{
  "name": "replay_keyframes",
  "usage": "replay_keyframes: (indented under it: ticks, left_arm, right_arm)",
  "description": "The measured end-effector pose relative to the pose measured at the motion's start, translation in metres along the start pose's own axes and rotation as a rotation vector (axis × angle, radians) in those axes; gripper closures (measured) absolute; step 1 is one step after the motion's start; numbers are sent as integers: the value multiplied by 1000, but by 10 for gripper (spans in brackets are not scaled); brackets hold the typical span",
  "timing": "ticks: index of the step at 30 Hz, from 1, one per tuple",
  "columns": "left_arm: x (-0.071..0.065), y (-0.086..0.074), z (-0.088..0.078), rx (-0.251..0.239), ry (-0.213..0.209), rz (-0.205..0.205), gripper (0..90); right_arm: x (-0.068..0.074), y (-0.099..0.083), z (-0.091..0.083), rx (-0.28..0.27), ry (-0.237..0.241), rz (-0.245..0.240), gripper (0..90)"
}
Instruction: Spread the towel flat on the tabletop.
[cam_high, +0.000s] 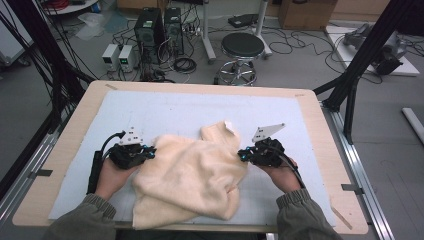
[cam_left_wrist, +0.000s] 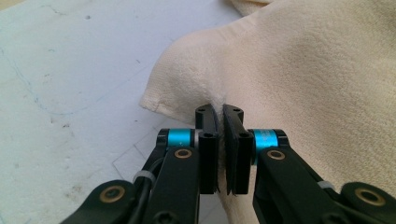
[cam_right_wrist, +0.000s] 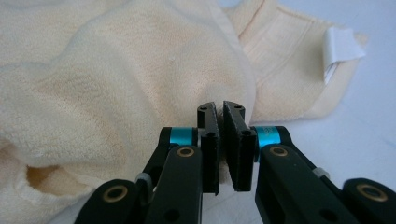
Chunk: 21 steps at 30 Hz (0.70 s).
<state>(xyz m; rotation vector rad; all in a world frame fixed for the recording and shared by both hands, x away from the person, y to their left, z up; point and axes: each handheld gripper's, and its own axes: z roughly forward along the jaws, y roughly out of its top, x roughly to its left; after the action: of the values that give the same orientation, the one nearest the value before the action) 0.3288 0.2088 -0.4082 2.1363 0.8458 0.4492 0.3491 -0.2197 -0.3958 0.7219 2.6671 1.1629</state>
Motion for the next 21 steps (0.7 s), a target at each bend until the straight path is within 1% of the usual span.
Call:
replay_keyframes:
  ticks: [1,4,5,6,7,9,10,11,12,13,14,16,17,18,20,21]
  left_arm:
    - [0,-1,0,4,2,2,850]
    - [2,-2,-2,2,3,-8,850]
    - [3,-3,-2,-1,7,-11,850]
    - [3,-4,-2,1,6,-15,850]
    - [4,-5,-2,10,7,-8,850]
    - [3,-5,-2,11,9,-10,850]
    - [3,-6,-1,11,7,-7,850]
    - [3,-5,-1,16,5,-4,850]
    - [2,-6,-1,11,7,-5,849]
    - [1,-6,0,16,5,-6,849]
    - [1,-6,0,23,4,3,848]
    - [0,-8,2,24,0,7,848]
    - [-1,-9,3,26,-1,8,848]
    - [-1,-9,3,36,-3,8,847]
    - [-1,-10,4,29,-4,4,847]
    - [-1,-11,3,27,-4,6,846]
  right_arm:
    - [1,-3,4,16,-5,-7,850]
    - [1,-6,7,14,-2,4,850]
    - [2,-7,9,34,-3,11,847]
    - [1,-7,10,30,4,8,844]
    - [1,-7,10,30,4,8,844]
    - [2,-7,11,37,-1,6,837]
    - [2,-7,12,40,0,10,821]
    - [2,-7,12,37,-5,11,765]
    - [1,-7,13,35,-20,42,645]
    - [1,-7,13,35,-20,42,645]
    - [4,-8,13,34,-9,65,570]
    - [6,-7,13,35,-15,63,560]
    - [9,-8,13,24,-22,52,560]
    - [12,-9,13,9,-20,50,557]
    - [16,-12,13,2,-14,53,545]
    - [17,-13,12,0,-11,46,540]
